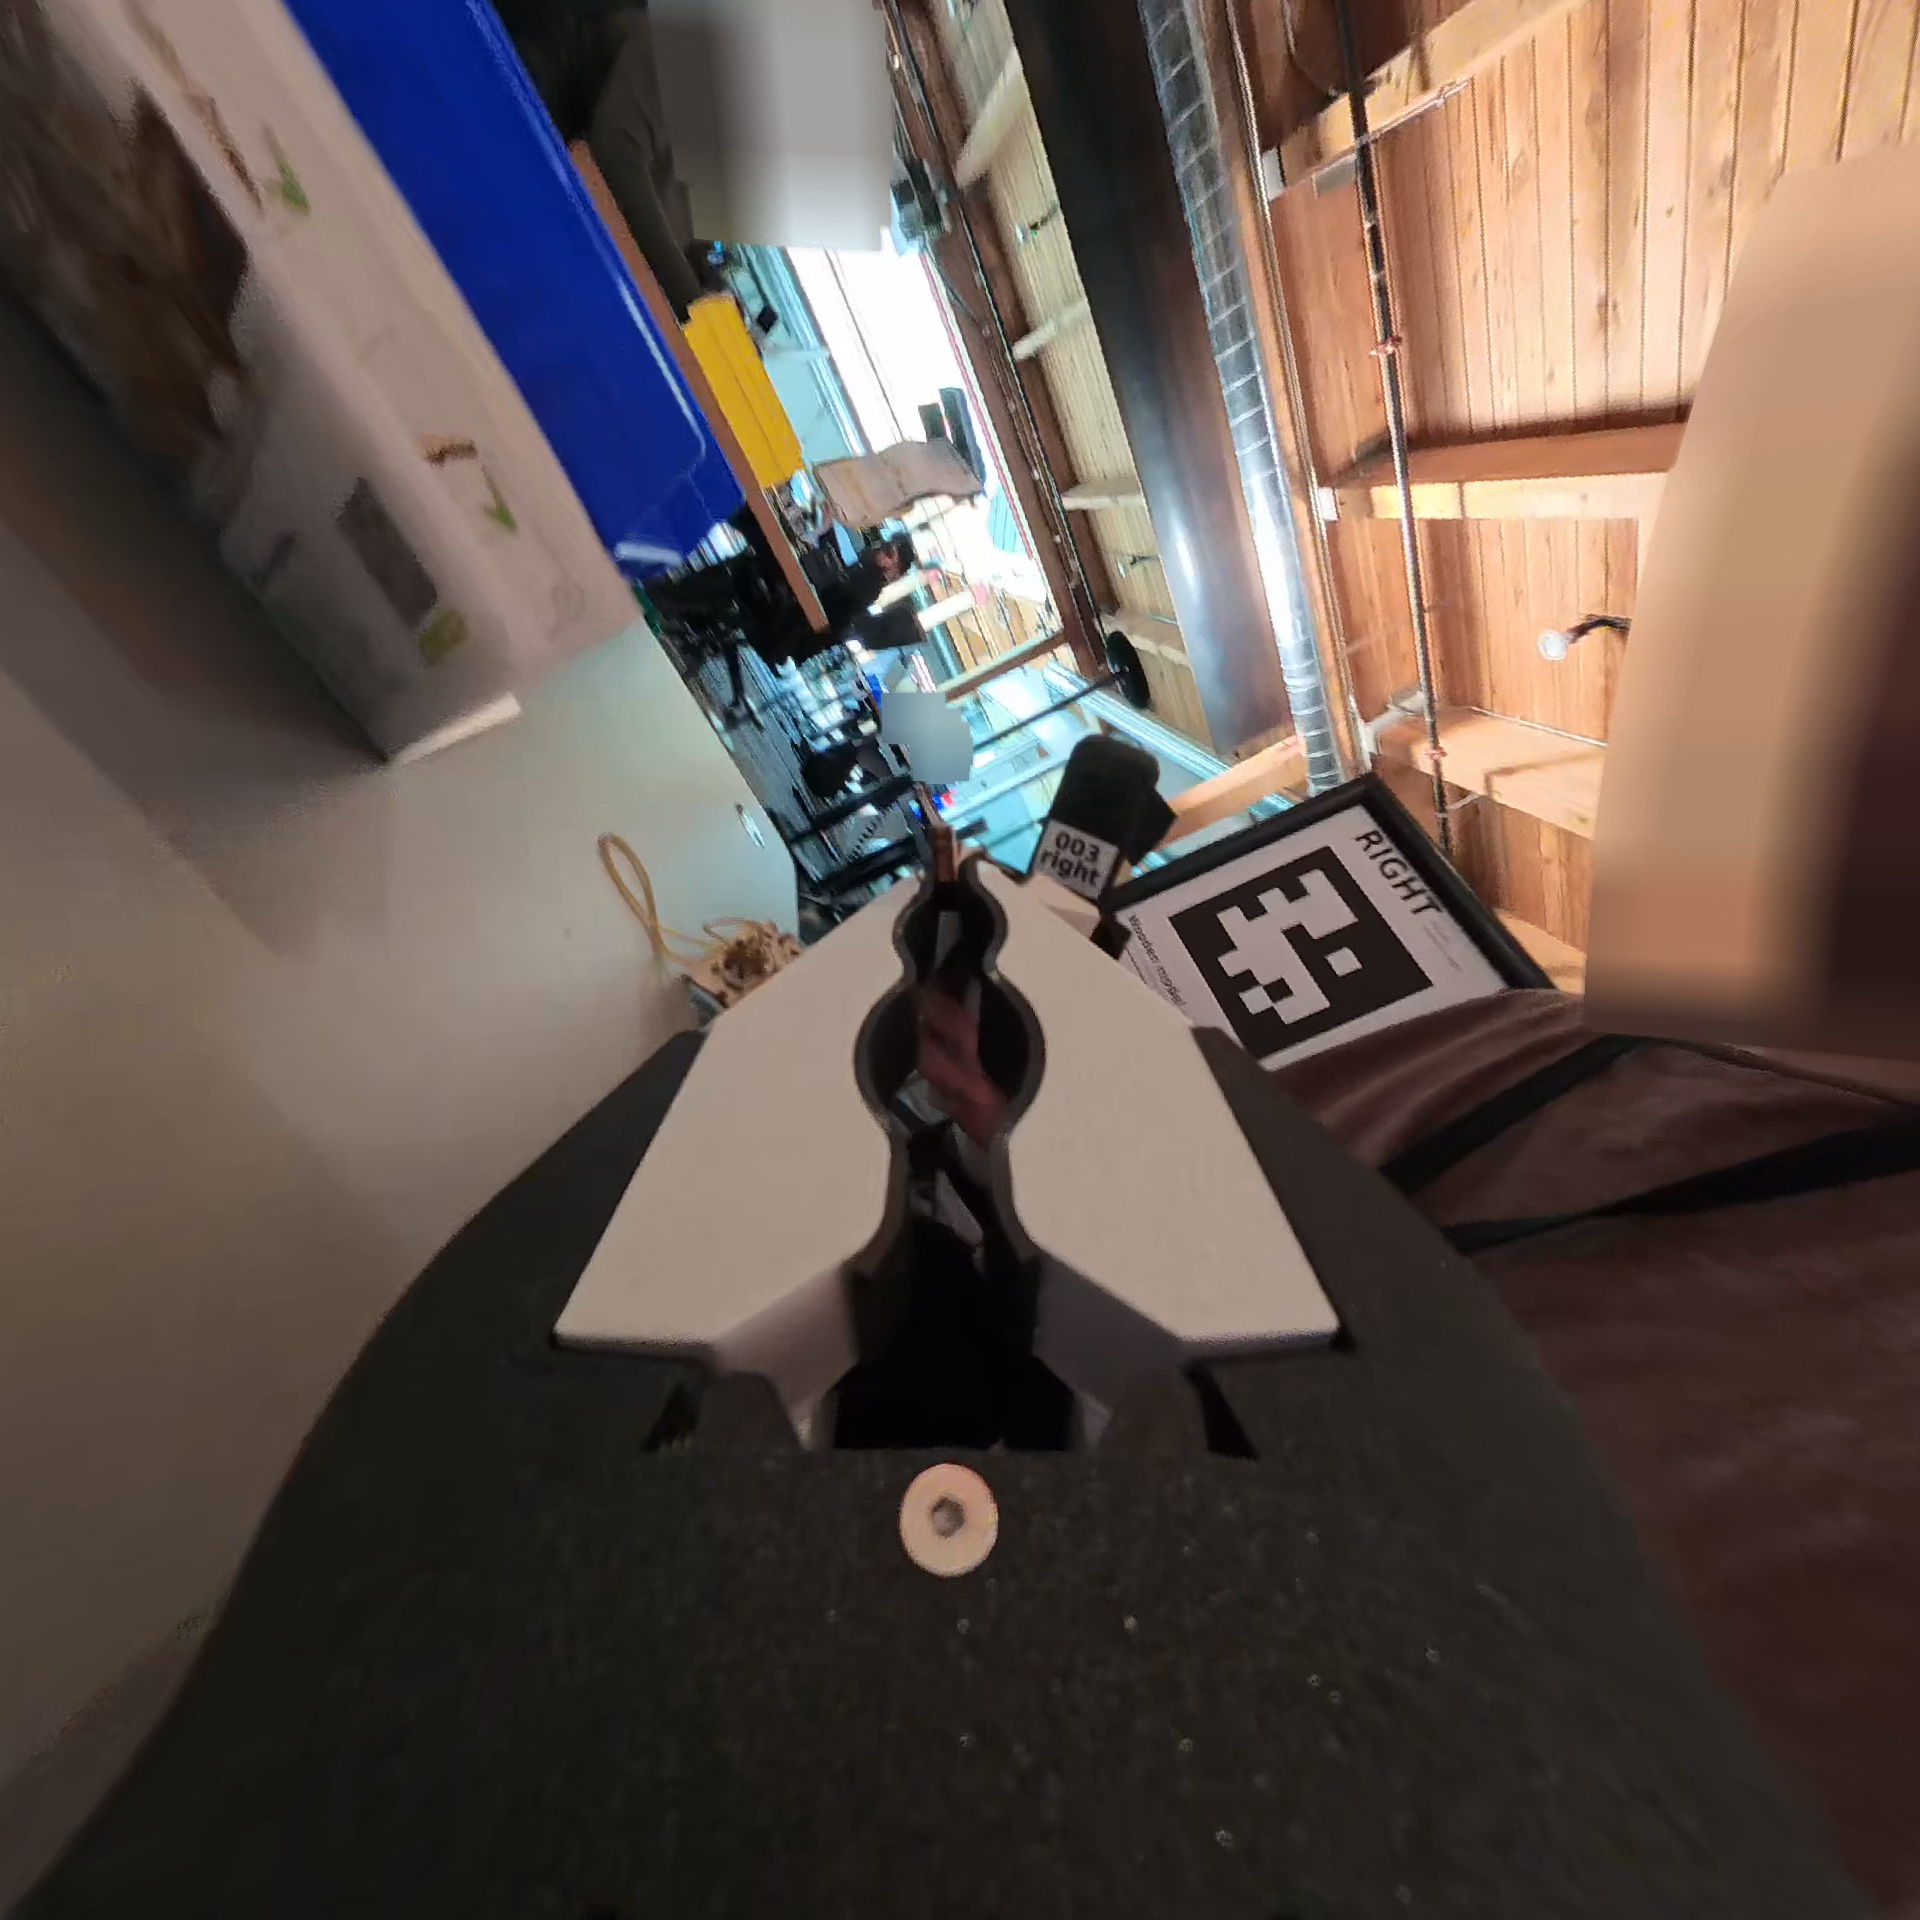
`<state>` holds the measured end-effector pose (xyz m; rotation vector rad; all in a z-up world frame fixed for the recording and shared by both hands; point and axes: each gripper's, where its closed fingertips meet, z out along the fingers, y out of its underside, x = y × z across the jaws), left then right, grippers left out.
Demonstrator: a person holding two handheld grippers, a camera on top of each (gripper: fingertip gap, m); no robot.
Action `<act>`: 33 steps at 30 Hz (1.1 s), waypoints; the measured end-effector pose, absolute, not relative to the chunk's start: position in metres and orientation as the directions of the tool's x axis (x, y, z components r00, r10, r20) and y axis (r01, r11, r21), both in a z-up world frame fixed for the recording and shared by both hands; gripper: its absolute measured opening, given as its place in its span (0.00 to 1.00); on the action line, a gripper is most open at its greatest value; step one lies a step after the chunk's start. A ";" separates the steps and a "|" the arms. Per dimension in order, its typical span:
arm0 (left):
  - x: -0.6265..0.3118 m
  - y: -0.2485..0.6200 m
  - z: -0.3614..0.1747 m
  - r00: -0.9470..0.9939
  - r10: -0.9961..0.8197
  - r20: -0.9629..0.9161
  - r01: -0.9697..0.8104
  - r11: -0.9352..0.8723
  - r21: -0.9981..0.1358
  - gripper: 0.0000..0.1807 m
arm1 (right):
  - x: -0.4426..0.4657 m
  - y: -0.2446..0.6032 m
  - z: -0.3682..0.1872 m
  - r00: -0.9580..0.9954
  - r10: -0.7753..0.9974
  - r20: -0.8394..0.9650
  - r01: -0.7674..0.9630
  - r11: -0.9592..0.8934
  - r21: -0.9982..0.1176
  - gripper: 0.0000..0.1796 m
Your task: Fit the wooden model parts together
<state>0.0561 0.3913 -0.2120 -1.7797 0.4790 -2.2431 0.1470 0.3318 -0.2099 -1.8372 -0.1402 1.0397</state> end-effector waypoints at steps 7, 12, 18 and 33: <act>0.050 0.393 -0.221 -0.212 -0.397 0.893 -0.089 -0.902 -0.422 0.00 | 0.146 0.329 -0.213 0.658 0.514 -0.550 -0.280 -0.512 -0.812 0.11; 0.043 0.394 -0.228 -0.156 -0.456 0.876 -0.106 -0.874 -0.474 0.00 | 0.151 0.330 -0.219 0.699 0.509 -0.501 -0.224 -0.510 -0.831 0.11; 0.043 0.394 -0.230 -0.155 -0.473 0.867 -0.129 -0.861 -0.493 0.00 | 0.160 0.331 -0.229 0.727 0.494 -0.477 -0.187 -0.526 -0.830 0.12; 0.060 0.398 -0.245 -0.161 -0.454 0.876 -0.162 -0.864 -0.477 0.00 | 0.173 0.333 -0.238 0.722 0.472 -0.506 -0.203 -0.554 -0.807 0.12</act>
